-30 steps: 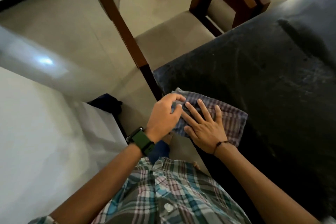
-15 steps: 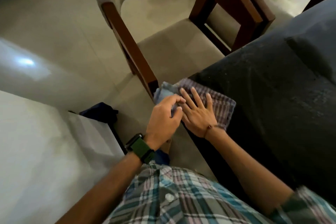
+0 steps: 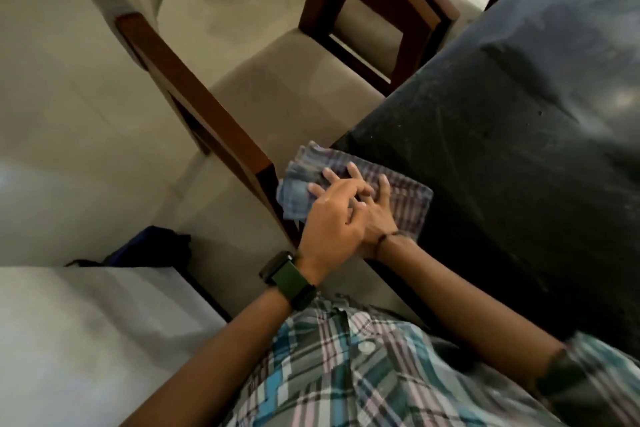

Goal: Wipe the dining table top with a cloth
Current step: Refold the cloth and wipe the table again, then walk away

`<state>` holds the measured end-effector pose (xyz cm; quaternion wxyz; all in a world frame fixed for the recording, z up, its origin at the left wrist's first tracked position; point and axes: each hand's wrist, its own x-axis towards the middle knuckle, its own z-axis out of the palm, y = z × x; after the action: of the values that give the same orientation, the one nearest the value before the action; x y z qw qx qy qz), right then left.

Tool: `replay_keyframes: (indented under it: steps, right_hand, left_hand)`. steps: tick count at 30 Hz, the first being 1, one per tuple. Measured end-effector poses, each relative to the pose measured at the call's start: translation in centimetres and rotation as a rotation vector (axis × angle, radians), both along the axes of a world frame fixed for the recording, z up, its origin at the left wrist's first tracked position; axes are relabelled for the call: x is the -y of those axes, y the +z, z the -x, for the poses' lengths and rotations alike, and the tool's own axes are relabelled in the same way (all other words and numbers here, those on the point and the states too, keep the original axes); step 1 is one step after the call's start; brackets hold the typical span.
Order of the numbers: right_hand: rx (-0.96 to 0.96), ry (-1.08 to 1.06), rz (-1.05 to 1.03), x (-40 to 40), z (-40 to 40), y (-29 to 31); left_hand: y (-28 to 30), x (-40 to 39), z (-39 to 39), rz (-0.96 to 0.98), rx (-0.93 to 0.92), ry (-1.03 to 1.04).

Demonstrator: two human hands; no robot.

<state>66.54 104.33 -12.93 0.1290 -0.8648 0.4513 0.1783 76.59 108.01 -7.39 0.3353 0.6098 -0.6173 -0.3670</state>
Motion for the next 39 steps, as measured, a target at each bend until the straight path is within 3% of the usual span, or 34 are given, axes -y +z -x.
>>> replay_keyframes:
  steps: [3,6,15,20,25,30,33,36,39]
  right_hand:
    - [-0.064,0.080,0.019,2.4,-2.8,0.8]
    - [-0.040,0.027,0.020,3.2,-3.9,0.9]
    - [0.116,-0.604,-0.018,10.8,1.4,-0.4]
    - [0.095,-0.556,-0.019,8.6,-0.3,-0.4]
    - [0.040,-0.168,0.000,0.0,-1.9,-0.8]
    - [0.092,-0.063,0.037,-0.1,-0.2,-0.2]
    - [0.066,-0.238,0.093,4.3,1.5,-1.1]
    - [0.160,-0.482,0.081,10.4,3.4,-1.3]
    - [0.162,-0.508,-0.008,14.3,5.0,-1.0]
  left_hand:
    - [-0.5,-0.3,-0.6,-0.004,0.027,0.019]
    - [-0.5,0.0,-1.4,0.012,-0.073,0.019]
    - [-0.1,-0.7,-3.5,0.082,-0.063,0.055]
    - [-0.9,-1.4,-3.5,0.040,-0.066,0.047]
    - [-0.8,-0.5,-2.5,0.018,-0.038,-0.038]
    - [-0.1,0.7,-0.8,0.015,0.010,-0.097]
    - [-0.1,1.2,-0.1,0.058,-0.015,-0.130]
    - [-0.1,1.4,0.3,0.054,-0.006,-0.131]
    - [0.5,1.6,0.7,0.023,-0.040,-0.118]
